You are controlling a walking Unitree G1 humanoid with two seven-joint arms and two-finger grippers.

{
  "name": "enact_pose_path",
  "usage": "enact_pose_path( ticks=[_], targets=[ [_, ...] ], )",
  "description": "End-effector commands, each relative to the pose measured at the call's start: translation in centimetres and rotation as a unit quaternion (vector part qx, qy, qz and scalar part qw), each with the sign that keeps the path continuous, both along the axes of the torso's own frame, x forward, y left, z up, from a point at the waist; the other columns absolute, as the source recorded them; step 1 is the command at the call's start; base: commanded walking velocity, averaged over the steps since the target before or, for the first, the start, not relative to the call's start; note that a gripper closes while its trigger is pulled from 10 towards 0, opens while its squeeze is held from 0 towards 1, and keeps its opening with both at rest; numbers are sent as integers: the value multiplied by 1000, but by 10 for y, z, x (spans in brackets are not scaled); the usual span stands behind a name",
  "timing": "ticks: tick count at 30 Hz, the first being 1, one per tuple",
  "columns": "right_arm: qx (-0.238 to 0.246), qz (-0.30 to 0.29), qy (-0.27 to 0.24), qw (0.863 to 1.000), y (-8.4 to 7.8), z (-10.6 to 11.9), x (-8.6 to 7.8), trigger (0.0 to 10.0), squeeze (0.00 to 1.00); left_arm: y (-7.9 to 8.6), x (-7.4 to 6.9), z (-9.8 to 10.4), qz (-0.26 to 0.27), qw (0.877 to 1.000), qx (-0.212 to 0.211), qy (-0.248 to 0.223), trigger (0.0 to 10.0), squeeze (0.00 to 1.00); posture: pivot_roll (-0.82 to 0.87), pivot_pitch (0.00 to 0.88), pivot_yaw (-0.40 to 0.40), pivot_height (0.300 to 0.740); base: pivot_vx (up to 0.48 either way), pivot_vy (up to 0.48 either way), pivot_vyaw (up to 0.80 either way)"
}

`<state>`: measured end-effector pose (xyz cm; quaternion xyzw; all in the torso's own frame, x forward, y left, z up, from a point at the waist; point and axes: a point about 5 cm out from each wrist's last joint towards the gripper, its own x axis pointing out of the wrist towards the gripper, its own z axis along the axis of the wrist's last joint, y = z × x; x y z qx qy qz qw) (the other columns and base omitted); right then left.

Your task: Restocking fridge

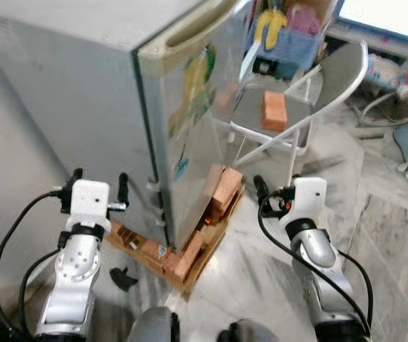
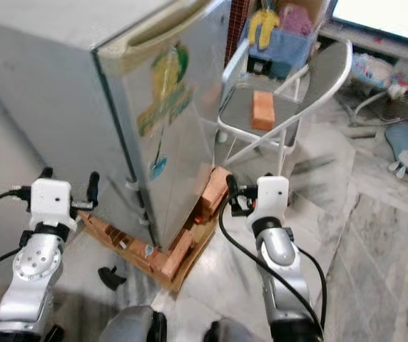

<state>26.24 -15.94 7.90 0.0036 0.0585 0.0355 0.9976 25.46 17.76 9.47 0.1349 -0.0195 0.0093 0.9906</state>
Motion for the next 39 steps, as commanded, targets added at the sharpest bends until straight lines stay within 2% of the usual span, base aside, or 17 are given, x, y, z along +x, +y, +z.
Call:
enact_pose_path(
  ticks=[1, 4, 12, 24, 30, 32, 33, 35, 39],
  targets=[
    [0, 4, 3, 1000, 3, 0, 1, 10000, 0, 3, 3, 13, 4, 1000, -1, -30, 10000, 0, 152, 96, -42, 740, 0, 0, -575],
    [-4, 2, 1, 1000, 2, 1, 2, 10000, 0, -1, 10, 19, -6, 999, -17, -28, 10000, 0, 146, 103, -49, 740, 0, 0, -800],
    [0, 0, 1, 1000, 3, 2, 3, 10000, 0, -11, 17, 17, -41, 999, -5, -22, 10000, 0, 143, 110, -44, 740, 0, 0, -800],
    [4, 0, -2, 1000, 7, 2, 3, 10000, 0, -14, 20, 18, -55, 998, -12, -22, 10000, 0, 150, 108, -31, 740, 81, 0, 0],
    [6, 0, -3, 1000, 8, 2, 3, 10000, 0, -12, 22, 17, -31, 999, -21, -17, 10000, 0, 148, 110, -29, 740, 49, 0, 0],
    [8, 0, -3, 1000, 8, 2, 3, 10000, 0, -8, 20, 10, 17, 998, -58, 2, 10000, 0, 146, 112, -29, 740, 0, 0, 0],
    [8, 0, -3, 1000, 8, 2, 3, 10000, 0, -8, 20, 10, 17, 998, -58, 2, 10000, 0, 146, 112, -29, 740, 0, 0, 0],
    [8, 0, -3, 1000, 7, 2, 2, 10000, 0, -4, 21, 5, 40, 994, -97, 18, 10000, 0, 141, 114, -29, 740, 0, 0, 0],
    [7, 0, -3, 1000, 8, 3, 2, 10000, 0, 5, 27, 4, 70, 991, -114, 16, 10000, 0, 135, 116, -31, 740, 0, 0, 0]
  ],
)
